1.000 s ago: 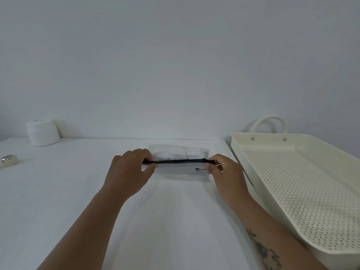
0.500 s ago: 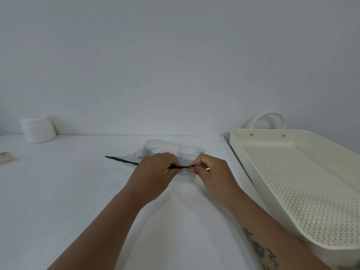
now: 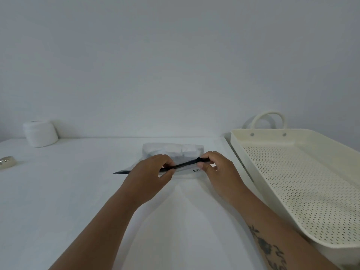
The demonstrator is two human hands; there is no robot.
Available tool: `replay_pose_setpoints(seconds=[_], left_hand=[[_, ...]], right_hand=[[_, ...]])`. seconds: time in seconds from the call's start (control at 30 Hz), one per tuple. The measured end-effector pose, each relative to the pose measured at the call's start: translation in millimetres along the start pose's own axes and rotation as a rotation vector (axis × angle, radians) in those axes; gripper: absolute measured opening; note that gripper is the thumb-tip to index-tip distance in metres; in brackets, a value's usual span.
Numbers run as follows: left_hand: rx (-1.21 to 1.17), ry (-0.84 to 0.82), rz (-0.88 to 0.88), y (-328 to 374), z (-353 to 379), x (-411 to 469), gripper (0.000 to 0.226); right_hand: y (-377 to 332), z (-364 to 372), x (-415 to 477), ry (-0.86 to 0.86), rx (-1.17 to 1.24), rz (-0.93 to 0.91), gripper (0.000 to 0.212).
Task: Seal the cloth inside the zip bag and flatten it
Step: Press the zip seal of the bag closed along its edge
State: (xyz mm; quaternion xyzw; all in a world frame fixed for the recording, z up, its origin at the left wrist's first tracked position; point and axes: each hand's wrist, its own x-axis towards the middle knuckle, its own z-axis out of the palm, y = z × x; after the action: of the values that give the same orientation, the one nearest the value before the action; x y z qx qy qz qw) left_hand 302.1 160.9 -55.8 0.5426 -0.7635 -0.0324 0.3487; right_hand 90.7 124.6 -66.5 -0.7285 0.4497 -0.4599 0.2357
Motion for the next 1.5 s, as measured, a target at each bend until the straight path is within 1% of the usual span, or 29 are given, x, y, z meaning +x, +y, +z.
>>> replay_pose_setpoints(seconds=[0.1, 0.2, 0.27, 0.33, 0.4, 0.47, 0.5, 0.53, 0.57, 0.6, 0.63, 0.67, 0.7, 0.73, 0.77, 0.87, 0.97, 1.03, 1.1, 1.17, 1.23, 1.33, 1.43, 1.5], left_hand=[[0.067, -0.007, 0.003, 1, -1, 4, 0.008], [0.125, -0.015, -0.095, -5, -7, 4, 0.017], [0.147, -0.026, -0.149, -10, -11, 3, 0.018], [0.184, -0.015, -0.171, -13, -15, 2, 0.019], [0.205, 0.017, -0.187, -16, -18, 3, 0.02], [0.176, 0.011, -0.213, -17, -18, 2, 0.019], [0.155, -0.005, -0.214, -16, -16, 2, 0.019], [0.136, -0.022, -0.201, -15, -14, 2, 0.019], [0.118, -0.034, -0.179, -12, -11, 2, 0.019], [0.093, -0.039, -0.151, -9, -9, 3, 0.018], [0.063, -0.044, -0.126, -7, -7, 3, 0.018], [0.037, -0.05, -0.106, -6, -7, 3, 0.017], [0.018, -0.06, -0.096, -5, -6, 3, 0.017], [-0.004, -0.071, -0.099, -5, -7, 3, 0.015], [-0.045, -0.08, -0.121, -6, -8, 2, 0.014], [-0.205, -0.068, -0.198, -11, -14, 0, 0.011], [-0.261, -0.027, -0.243, -15, -18, 0, 0.009], [-0.336, 0.001, -0.277, -15, -17, -1, 0.008], [-0.374, 0.036, -0.284, -14, -13, -1, 0.006], [-0.418, 0.047, -0.285, -9, -11, -1, 0.005], [-0.482, 0.031, -0.282, -4, -10, 0, 0.005], [-0.554, 0.003, -0.3, 1, -11, -1, 0.006], [-0.556, -0.007, -0.334, 2, -11, -1, 0.013], [-0.584, -0.04, -0.364, 3, -12, -1, 0.015]], right_hand=[[-1, -1, 0, -0.005, 0.123, 0.083, 0.011], [2, -6, 2, 0.069, 0.179, 0.163, 0.015], [8, -8, 2, 0.127, 0.226, 0.227, 0.015], [15, -8, 3, 0.188, 0.232, 0.292, 0.015], [20, -7, 4, 0.256, 0.177, 0.31, 0.013], [20, -7, 4, 0.32, -0.018, 0.233, 0.009], [17, -6, 3, 0.334, -0.146, 0.155, 0.024], [13, -5, 2, 0.324, -0.256, 0.047, 0.042], [9, -2, 1, 0.291, -0.354, -0.059, 0.055], [5, 2, 1, 0.226, -0.442, -0.139, 0.061], [1, 6, 0, 0.137, -0.508, -0.183, 0.059], [0, 10, -1, 0.047, -0.535, -0.19, 0.05], [0, 12, -1, -0.02, -0.519, -0.168, 0.036], [1, 12, 0, -0.058, -0.485, -0.125, 0.021], [3, 10, 1, -0.066, -0.455, -0.083, 0.013], [11, 2, 2, 0.008, -0.469, -0.046, 0.018], [15, 0, 3, 0.052, -0.443, -0.006, 0.018], [12, 0, 2, 0.056, -0.441, -0.004, 0.014], [7, 1, 1, 0.062, -0.439, -0.043, 0.011], [-1, 4, 0, 0.04, -0.422, -0.14, 0.016], [-9, 11, 0, 0.022, -0.393, -0.238, 0.01], [-15, 14, -1, 0.044, -0.377, -0.263, 0.005], [-15, 12, -2, 0.051, -0.396, -0.264, 0.008], [-19, 15, -3, 0.008, -0.382, -0.292, 0.012]])
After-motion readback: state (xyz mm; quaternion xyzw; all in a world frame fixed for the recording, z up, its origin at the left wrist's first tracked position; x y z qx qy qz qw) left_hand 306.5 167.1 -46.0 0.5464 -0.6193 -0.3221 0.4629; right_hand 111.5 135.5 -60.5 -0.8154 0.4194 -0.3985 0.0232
